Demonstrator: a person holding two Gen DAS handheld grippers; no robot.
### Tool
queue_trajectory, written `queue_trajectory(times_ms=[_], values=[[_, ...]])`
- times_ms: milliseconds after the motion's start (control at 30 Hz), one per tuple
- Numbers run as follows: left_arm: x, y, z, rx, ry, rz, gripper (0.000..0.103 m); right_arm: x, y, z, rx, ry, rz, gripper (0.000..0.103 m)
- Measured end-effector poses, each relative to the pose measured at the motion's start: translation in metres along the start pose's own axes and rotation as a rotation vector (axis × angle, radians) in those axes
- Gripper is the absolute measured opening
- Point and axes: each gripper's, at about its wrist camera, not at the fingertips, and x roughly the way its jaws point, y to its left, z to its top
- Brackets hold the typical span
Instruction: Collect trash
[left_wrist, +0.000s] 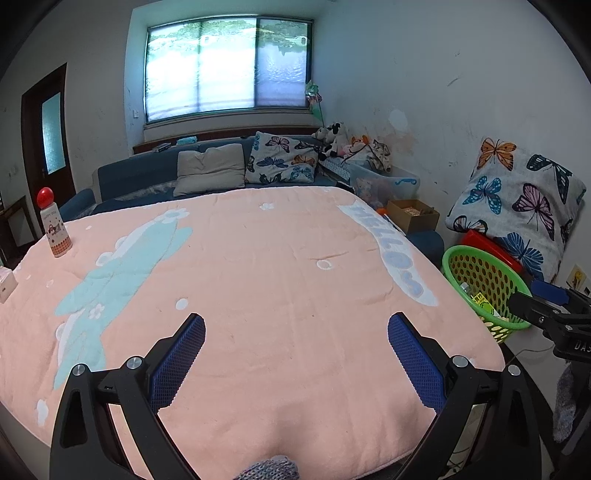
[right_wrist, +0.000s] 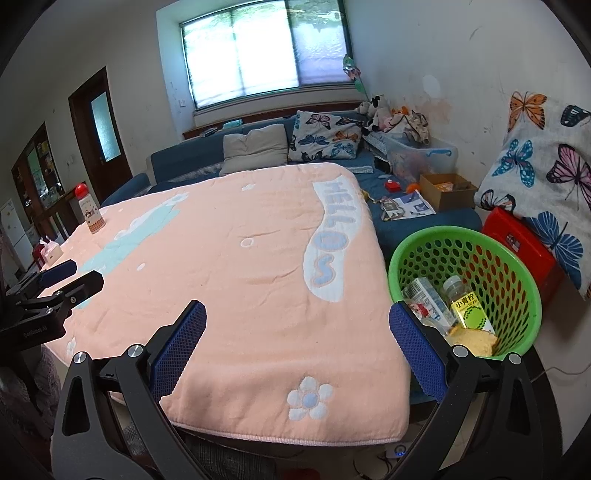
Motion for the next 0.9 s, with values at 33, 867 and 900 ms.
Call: queue_trajectory(times_ms=[33, 867, 900], values=[[-0.0003, -0.0001, 0.0001, 0.001, -0.002, 0.002, 0.096, 0.0, -0.0002, 0.0, 0.001, -0.002, 0.001, 0.098], [-0.0044, -0.0013, 0.0019, 0.017, -0.031, 0.017, 0.096, 0.0029, 0.0019, -0.001, 0.007, -0.004, 0.01, 0.098], [-0.0045, -0.0014, 0.0018, 0.017, -0.031, 0.017, 0.096, 0.0036, 0.0027, -0.0009, 0.008, -0.003, 0.011, 0.098]])
